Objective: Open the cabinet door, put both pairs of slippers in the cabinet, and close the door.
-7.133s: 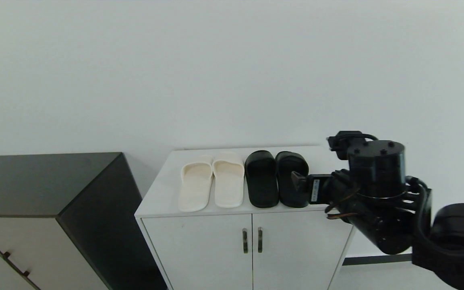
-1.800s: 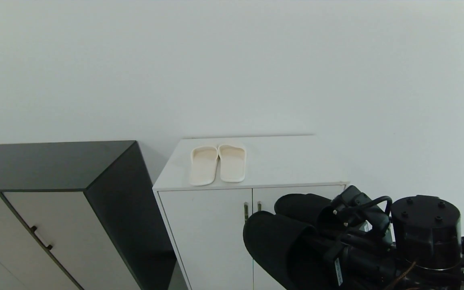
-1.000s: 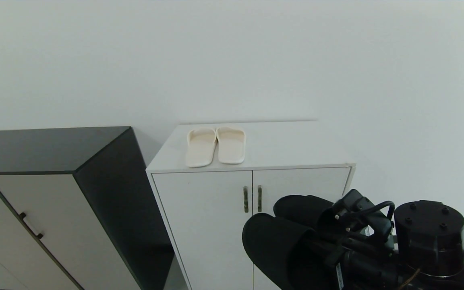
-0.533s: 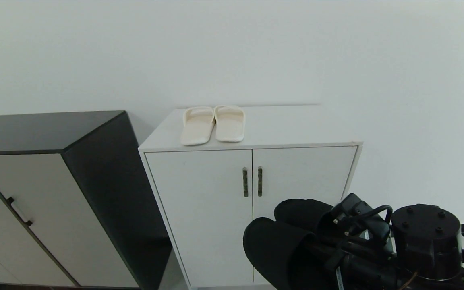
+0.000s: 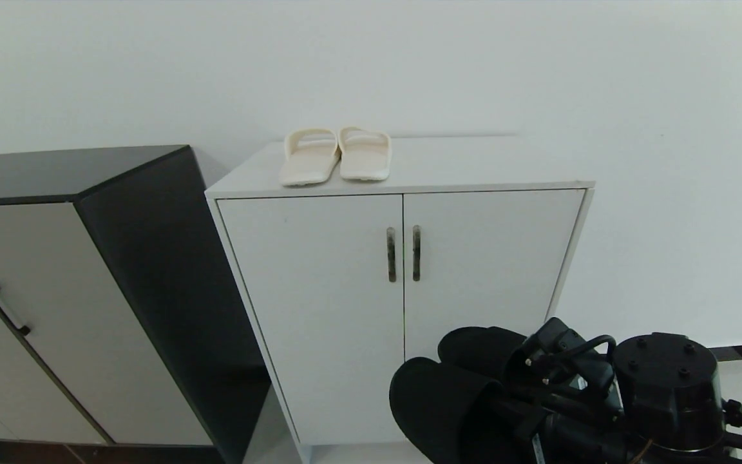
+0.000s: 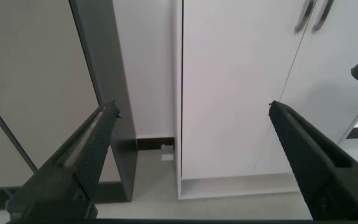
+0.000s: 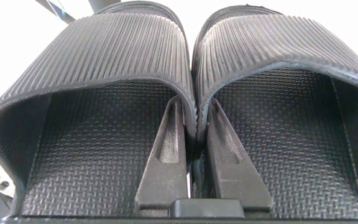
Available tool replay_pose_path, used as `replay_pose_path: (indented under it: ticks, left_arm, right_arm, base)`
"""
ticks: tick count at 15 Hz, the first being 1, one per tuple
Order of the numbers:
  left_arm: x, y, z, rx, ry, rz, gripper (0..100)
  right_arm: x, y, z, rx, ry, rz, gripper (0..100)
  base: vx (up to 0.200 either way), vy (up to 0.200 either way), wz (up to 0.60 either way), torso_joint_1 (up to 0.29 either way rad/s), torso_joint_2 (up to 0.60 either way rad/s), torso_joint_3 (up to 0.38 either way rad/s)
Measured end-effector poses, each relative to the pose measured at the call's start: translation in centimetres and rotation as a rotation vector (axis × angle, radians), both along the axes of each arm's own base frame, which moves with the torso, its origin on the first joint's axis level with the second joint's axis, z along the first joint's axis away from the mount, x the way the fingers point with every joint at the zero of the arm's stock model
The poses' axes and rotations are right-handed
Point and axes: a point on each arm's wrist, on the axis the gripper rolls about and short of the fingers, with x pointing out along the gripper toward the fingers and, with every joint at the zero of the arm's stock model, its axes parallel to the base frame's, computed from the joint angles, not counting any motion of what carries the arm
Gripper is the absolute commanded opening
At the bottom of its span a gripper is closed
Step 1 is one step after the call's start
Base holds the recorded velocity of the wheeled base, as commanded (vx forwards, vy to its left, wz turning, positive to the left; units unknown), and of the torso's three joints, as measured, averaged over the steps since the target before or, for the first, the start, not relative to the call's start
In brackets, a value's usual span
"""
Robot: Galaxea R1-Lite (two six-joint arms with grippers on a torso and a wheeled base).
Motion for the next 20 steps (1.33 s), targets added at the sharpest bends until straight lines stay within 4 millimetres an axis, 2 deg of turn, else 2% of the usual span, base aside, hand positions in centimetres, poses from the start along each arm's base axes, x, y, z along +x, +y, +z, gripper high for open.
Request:
replay_pose_path:
  ticks: [8,12,13,16,20]
  left_arm:
    - [0.0,0.1,0.1,-0.006,-0.001,0.030,100]
    - [0.2,0.1,0.3,-0.005,0.019,0.033,100]
    - [0.2,0.0,0.9,-0.023,0.017,0.033,100]
    - [0.6,0.0,4.7,-0.082,0.002,-0.019,100]
    - [4.1,-0.3,8.0,-0.103,0.020,-0.136,100]
  right_arm:
    - [0.0,0.0,0.1,0.013,-0.018,0.000,0]
    - [0.1,0.1,-0.1,0.006,-0.011,0.001,0]
    - [0.1,0.1,-0.2,0.003,-0.008,0.001,0]
    - [0.2,0.2,-0.5,-0.005,-0.001,0.001,0]
    - [0.1,0.1,-0.8,-0.013,0.008,0.002,0]
  base:
    - [0.000,0.000,0.00,-0.085,0.45,0.365]
    - [0.000,0.000,0.00,0.001,0.07,0.064]
    - [0.000,0.000,0.00,0.000,0.00,0.000]
    - [0.000,0.000,0.00,0.000,0.00,0.000]
    - [0.000,0.000,0.00,0.000,0.00,0.000]
